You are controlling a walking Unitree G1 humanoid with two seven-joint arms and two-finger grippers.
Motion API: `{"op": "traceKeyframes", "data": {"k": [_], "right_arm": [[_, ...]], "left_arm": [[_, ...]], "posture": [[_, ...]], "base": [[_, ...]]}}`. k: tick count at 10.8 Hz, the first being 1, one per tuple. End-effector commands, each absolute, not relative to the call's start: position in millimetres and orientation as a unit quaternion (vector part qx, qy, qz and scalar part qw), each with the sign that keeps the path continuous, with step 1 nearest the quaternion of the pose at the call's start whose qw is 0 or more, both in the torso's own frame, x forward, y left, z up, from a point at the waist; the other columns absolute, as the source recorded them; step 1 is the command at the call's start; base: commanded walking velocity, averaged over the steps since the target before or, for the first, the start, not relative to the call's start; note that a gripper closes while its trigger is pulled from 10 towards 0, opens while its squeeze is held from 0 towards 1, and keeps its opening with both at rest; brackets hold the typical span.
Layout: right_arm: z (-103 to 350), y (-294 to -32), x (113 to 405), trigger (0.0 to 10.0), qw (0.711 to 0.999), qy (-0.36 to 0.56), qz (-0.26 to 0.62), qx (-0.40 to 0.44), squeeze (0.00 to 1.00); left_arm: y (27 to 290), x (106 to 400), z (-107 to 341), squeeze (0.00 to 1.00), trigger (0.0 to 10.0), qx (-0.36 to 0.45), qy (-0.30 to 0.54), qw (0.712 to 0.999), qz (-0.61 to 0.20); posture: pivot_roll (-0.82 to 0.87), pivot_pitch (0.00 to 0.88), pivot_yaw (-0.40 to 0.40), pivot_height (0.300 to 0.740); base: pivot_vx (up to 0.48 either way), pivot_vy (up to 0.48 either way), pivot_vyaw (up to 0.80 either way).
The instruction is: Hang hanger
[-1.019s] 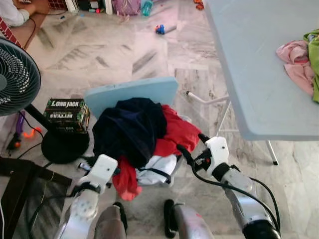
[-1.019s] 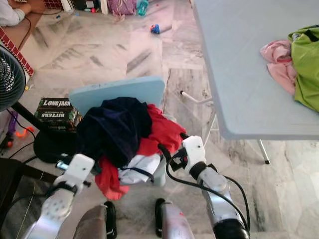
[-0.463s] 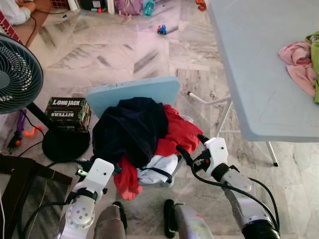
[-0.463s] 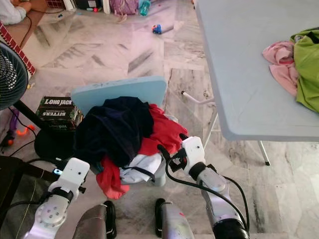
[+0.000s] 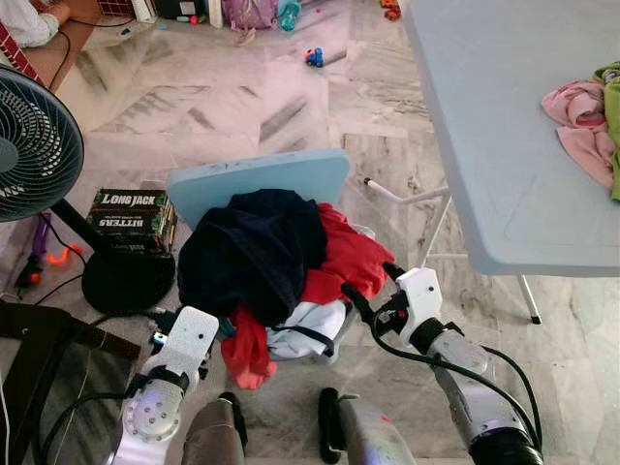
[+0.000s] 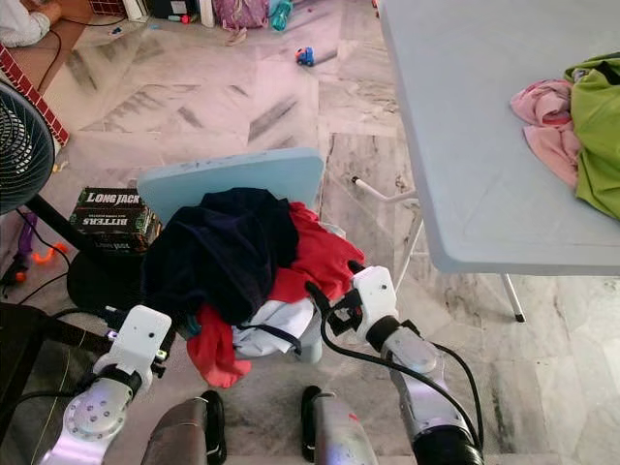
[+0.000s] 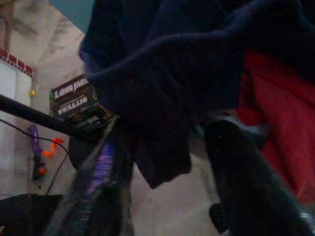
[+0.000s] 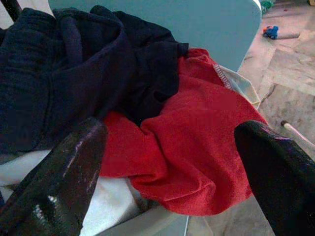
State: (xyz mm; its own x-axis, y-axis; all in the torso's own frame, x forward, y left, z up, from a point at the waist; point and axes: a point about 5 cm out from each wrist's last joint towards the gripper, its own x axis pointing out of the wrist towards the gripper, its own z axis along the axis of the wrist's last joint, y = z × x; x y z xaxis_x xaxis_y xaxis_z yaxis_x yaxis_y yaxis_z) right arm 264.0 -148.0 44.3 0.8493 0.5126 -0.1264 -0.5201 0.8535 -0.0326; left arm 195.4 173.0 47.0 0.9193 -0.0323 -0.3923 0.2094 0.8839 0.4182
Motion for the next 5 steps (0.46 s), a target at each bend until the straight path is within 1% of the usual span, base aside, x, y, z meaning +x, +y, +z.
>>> {"op": "traceKeyframes", "data": {"k": [1,2,3,4,5], "right_arm": [[41.2,-148.2,262.5,10.0,0.959,0.063,0.273,-0.034,0.00],[41.1,-148.7,262.7,10.0,0.959,0.063,0.273,-0.034,0.00],[40.7,-148.0,262.6,10.0,0.959,0.064,0.274,-0.035,0.00],[40.3,-146.8,262.5,10.0,0.958,0.064,0.276,-0.034,0.00],[39.8,-146.4,262.4,10.0,0.958,0.064,0.276,-0.034,0.00]], "left_arm": [[171.1,189.1,43.6,1.00,10.0,0.234,0.201,0.949,-0.065],[169.1,187.6,43.4,1.00,10.0,0.232,0.195,0.951,-0.059],[168.4,188.2,43.7,0.26,10.0,0.228,0.187,0.954,-0.048],[168.8,186.3,39.3,0.00,10.0,0.233,0.183,0.954,-0.033],[174.4,184.7,36.3,0.00,10.0,0.239,0.179,0.954,-0.015]], "posture": [[0.07,0.233,-0.074,0.740],[0.07,0.234,-0.075,0.740],[0.08,0.233,-0.075,0.740],[0.08,0.232,-0.072,0.740],[0.08,0.234,-0.069,0.740]], "base": [[0.000,0.000,0.00],[0.000,0.000,0.00],[0.000,0.000,0.00],[0.000,0.000,0.00],[0.000,0.000,0.00]]}}
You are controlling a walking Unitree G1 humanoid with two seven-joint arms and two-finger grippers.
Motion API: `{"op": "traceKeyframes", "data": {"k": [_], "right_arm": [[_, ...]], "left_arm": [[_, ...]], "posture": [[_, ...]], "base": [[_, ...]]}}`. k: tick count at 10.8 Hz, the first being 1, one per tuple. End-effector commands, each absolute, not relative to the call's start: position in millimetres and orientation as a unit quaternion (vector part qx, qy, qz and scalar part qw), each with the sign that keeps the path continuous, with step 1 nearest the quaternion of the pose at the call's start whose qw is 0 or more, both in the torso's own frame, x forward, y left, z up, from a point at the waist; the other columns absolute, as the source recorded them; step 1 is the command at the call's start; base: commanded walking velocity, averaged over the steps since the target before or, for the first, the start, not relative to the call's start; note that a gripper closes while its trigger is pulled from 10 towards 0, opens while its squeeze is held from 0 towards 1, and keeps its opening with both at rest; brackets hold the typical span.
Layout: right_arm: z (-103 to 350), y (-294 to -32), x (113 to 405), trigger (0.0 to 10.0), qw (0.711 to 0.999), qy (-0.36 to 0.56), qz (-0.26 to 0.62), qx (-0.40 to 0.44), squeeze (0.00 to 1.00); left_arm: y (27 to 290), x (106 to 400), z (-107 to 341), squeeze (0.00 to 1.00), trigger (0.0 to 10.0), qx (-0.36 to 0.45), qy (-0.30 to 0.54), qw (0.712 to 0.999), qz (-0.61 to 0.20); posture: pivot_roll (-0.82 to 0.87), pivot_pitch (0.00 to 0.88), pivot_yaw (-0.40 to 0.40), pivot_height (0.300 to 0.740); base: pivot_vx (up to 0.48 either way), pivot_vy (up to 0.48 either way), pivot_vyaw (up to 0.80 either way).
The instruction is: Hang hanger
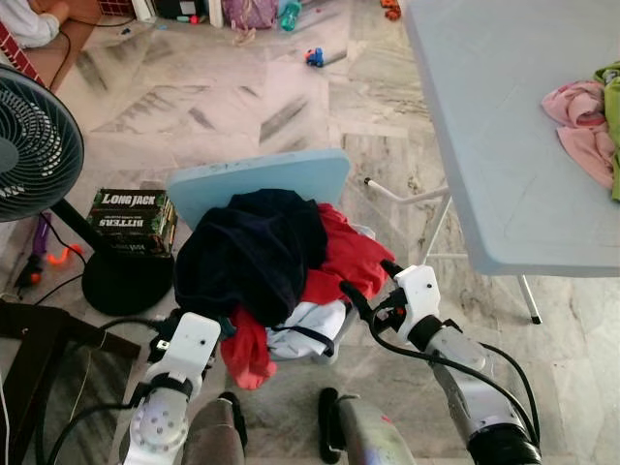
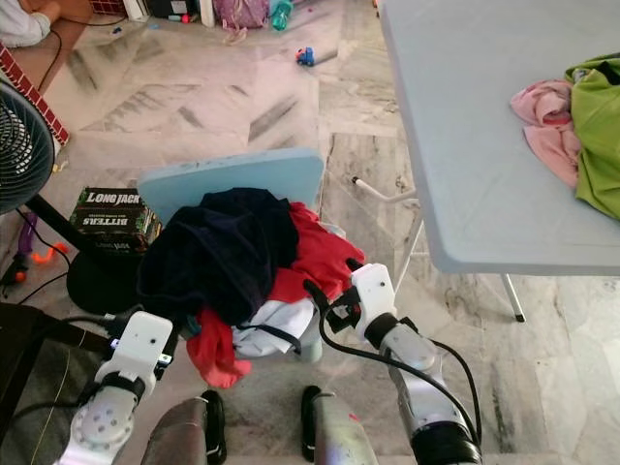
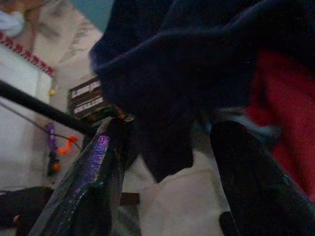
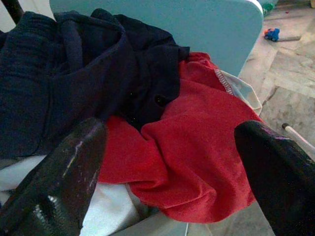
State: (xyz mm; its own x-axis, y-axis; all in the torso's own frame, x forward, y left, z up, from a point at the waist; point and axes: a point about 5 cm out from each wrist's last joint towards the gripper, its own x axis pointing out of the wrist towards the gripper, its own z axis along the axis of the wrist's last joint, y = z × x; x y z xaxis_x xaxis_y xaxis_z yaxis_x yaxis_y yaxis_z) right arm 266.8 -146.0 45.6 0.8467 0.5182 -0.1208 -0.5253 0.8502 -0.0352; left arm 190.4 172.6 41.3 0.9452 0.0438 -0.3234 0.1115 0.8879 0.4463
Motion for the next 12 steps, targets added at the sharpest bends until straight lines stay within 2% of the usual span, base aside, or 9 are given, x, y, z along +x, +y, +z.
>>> {"op": "traceKeyframes", "data": {"k": [1,3,5,7,8,10,12], "right_arm": [[39,-146,262,10.0,0.959,0.065,0.275,-0.033,0.00],[38,-145,262,10.0,0.958,0.065,0.276,-0.032,0.00],[39,-146,262,10.0,0.959,0.065,0.274,-0.032,0.00],[39,-146,262,10.0,0.959,0.065,0.275,-0.032,0.00],[39,-146,262,10.0,0.959,0.064,0.274,-0.033,0.00],[38,-146,261,10.0,0.959,0.065,0.274,-0.033,0.00],[38,-145,261,10.0,0.958,0.066,0.276,-0.034,0.00]], "left_arm": [[193,186,33,0.00,10.0,0.242,0.172,0.955,0.013],[207,191,37,0.00,10.0,0.231,0.170,0.958,0.017],[209,204,54,0.00,10.0,0.203,0.131,0.970,0.014],[195,214,68,0.00,10.0,0.174,0.103,0.979,-0.006],[185,213,70,1.00,10.0,0.159,0.104,0.982,-0.020],[163,201,66,1.00,10.0,0.137,0.131,0.979,-0.072],[157,193,66,1.00,10.0,0.131,0.150,0.977,-0.082]], "posture": [[0.08,0.234,-0.068,0.740],[0.08,0.232,-0.068,0.740],[0.08,0.234,-0.067,0.740],[0.07,0.234,-0.069,0.740],[0.07,0.236,-0.067,0.740],[0.07,0.237,-0.066,0.740],[0.08,0.241,-0.065,0.740]], "base": [[0.000,0.000,0.00],[0.000,0.000,0.00],[0.000,0.000,0.00],[0.000,0.000,0.00],[0.000,0.000,0.00],[0.000,0.000,0.00],[0.000,0.000,0.00]]}}
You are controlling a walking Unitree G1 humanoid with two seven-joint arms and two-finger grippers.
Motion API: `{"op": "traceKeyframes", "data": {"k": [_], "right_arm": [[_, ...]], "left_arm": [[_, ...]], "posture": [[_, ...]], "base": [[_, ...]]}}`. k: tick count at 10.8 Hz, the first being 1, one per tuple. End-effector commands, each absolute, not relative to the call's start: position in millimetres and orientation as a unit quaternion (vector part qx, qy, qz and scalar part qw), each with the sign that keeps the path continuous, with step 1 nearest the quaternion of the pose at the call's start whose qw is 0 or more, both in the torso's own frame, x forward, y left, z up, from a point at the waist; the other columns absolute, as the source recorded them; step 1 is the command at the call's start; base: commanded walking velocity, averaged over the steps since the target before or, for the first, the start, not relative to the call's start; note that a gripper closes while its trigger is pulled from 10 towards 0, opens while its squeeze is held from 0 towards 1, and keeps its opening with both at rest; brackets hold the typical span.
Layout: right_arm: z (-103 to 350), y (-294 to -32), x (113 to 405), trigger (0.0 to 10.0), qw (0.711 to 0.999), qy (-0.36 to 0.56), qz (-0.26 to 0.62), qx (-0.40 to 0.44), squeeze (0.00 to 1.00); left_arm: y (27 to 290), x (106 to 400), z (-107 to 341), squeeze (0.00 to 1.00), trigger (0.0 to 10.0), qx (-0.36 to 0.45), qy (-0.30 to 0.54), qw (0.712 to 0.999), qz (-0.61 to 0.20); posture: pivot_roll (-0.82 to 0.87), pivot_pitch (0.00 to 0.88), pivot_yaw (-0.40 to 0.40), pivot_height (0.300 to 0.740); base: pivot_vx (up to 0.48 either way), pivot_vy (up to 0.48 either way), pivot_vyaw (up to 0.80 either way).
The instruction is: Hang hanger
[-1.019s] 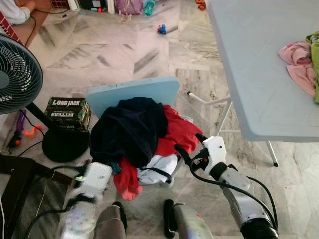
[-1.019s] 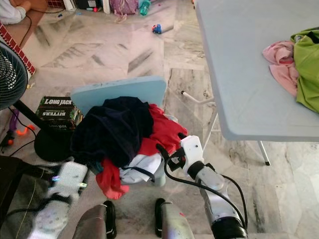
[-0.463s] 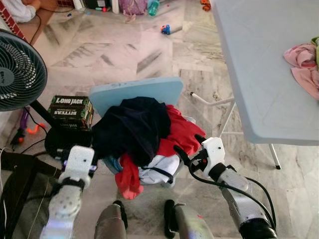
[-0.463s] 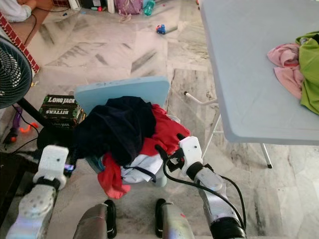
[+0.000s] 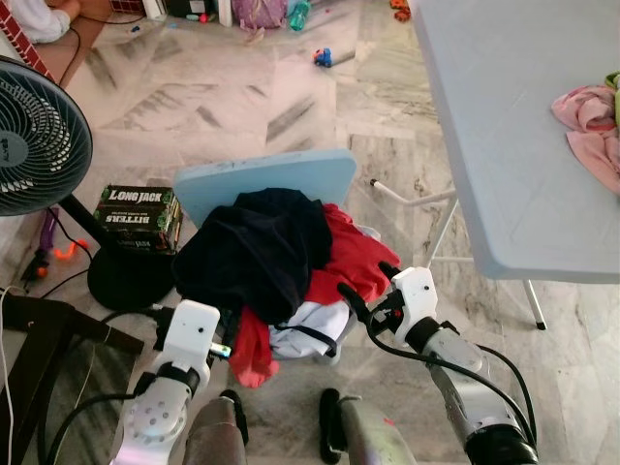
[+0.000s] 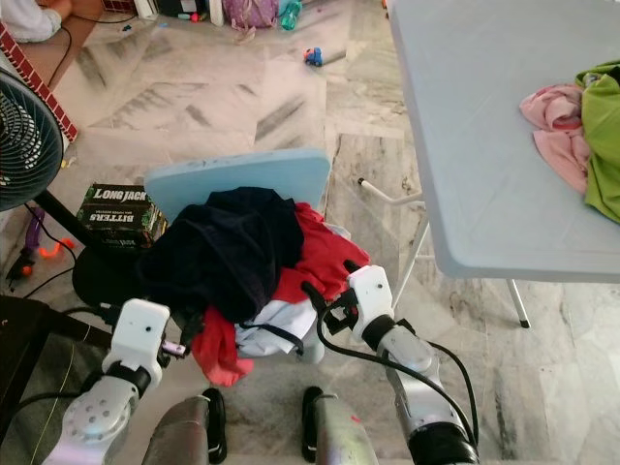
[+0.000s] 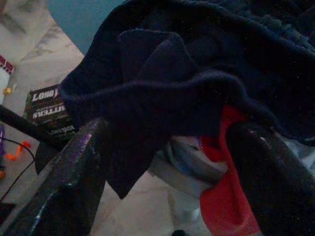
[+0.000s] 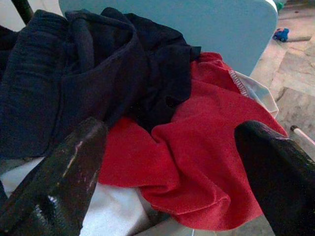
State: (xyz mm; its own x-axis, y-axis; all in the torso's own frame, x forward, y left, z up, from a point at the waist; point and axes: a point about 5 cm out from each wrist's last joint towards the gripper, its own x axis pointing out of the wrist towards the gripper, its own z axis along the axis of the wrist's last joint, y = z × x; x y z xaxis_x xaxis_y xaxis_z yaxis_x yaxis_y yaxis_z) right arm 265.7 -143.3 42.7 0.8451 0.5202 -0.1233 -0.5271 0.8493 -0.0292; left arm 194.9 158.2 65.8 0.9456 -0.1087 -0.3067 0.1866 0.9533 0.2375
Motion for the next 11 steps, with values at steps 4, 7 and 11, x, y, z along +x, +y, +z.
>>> {"op": "traceKeyframes", "data": {"k": [4,7,11], "right_arm": [[37,-142,262,10.0,0.957,0.066,0.279,-0.034,0.00],[37,-142,261,10.0,0.957,0.068,0.279,-0.034,0.00],[38,-145,262,10.0,0.958,0.067,0.277,-0.039,0.00]], "left_arm": [[157,197,75,0.60,10.0,0.144,0.143,0.978,-0.052],[171,196,65,0.00,10.0,0.132,0.167,0.976,-0.038],[178,214,57,0.00,10.0,0.110,0.163,0.980,-0.023]], "posture": [[0.09,0.244,-0.060,0.740],[0.08,0.244,-0.066,0.740],[0.06,0.236,-0.077,0.740]], "base": [[0.000,0.000,0.00],[0.000,0.000,0.00],[0.000,0.000,0.00]]}}
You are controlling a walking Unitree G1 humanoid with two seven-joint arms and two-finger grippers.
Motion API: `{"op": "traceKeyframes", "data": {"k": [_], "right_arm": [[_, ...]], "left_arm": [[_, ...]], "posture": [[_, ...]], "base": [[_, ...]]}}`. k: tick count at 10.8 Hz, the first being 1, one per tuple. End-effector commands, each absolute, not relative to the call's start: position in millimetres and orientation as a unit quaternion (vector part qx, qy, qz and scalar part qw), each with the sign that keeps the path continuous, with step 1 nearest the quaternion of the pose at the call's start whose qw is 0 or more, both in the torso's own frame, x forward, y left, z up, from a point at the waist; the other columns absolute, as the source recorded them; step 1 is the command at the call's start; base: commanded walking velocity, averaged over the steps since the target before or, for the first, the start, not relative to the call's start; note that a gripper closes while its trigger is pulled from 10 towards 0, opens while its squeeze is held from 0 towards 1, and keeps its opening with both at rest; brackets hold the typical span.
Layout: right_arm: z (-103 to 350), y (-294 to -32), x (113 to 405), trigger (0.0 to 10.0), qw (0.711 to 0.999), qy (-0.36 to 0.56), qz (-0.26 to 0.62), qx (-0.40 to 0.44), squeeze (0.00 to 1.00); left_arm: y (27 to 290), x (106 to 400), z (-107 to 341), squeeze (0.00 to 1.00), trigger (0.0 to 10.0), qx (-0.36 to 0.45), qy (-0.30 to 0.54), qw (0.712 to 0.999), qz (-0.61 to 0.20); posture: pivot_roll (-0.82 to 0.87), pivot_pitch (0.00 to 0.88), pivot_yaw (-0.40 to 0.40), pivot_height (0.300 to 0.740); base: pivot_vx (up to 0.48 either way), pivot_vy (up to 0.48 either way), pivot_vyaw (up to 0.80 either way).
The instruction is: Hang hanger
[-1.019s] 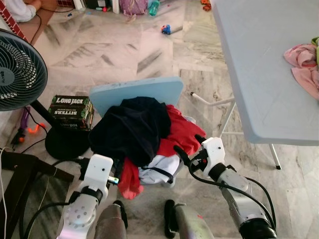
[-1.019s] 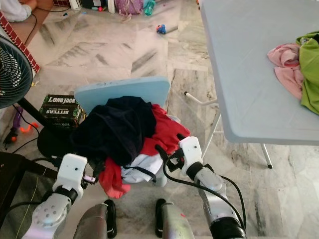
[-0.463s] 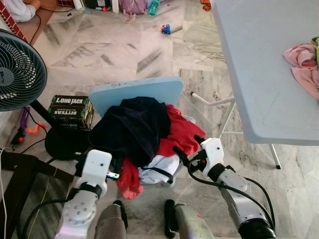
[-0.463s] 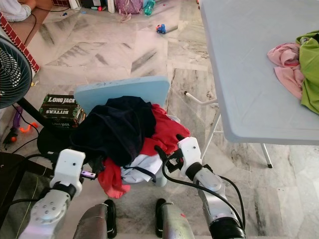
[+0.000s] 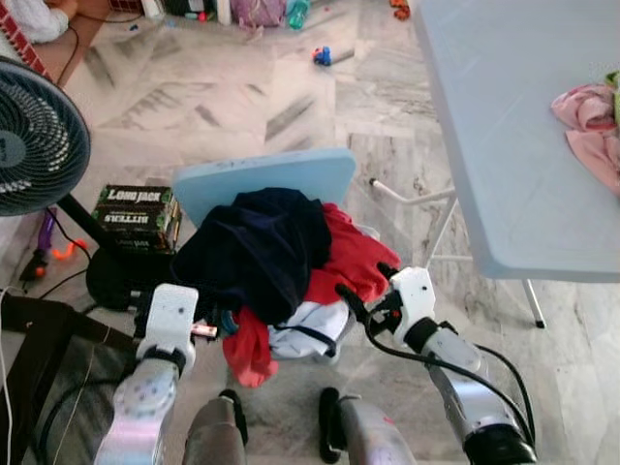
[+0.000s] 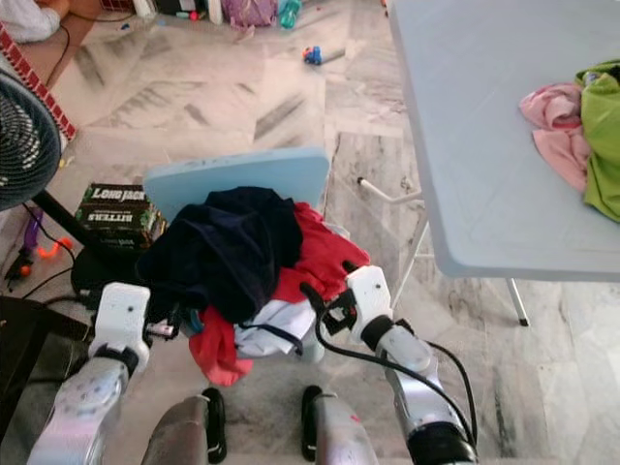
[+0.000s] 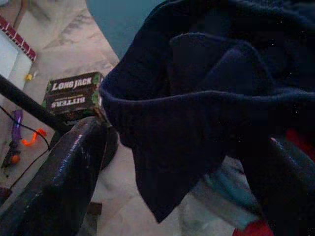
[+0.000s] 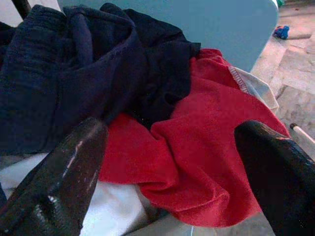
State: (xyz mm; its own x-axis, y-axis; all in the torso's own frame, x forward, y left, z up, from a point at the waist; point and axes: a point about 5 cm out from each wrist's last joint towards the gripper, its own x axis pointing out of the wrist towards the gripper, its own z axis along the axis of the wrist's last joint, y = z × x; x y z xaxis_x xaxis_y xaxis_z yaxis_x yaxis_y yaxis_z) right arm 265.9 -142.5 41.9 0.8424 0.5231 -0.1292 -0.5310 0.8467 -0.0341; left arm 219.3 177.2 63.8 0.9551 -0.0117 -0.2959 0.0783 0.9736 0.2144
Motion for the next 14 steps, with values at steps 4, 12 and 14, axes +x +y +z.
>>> {"op": "traceKeyframes", "data": {"k": [4,12,14], "right_arm": [[39,-145,263,10.0,0.957,0.066,0.278,-0.042,0.00],[39,-145,263,10.0,0.957,0.066,0.280,-0.045,0.00],[39,-145,264,10.0,0.957,0.065,0.280,-0.045,0.00]], "left_arm": [[164,230,57,0.00,10.0,0.079,0.153,0.984,-0.043],[163,238,54,0.00,0.0,0.041,0.145,0.987,-0.048],[163,237,54,0.00,0.0,0.044,0.145,0.987,-0.047]], "posture": [[0.05,0.232,-0.081,0.740],[0.05,0.225,-0.082,0.740],[0.05,0.224,-0.081,0.740]], "base": [[0.000,0.000,0.00],[0.000,0.000,0.00],[0.000,0.000,0.00]]}}
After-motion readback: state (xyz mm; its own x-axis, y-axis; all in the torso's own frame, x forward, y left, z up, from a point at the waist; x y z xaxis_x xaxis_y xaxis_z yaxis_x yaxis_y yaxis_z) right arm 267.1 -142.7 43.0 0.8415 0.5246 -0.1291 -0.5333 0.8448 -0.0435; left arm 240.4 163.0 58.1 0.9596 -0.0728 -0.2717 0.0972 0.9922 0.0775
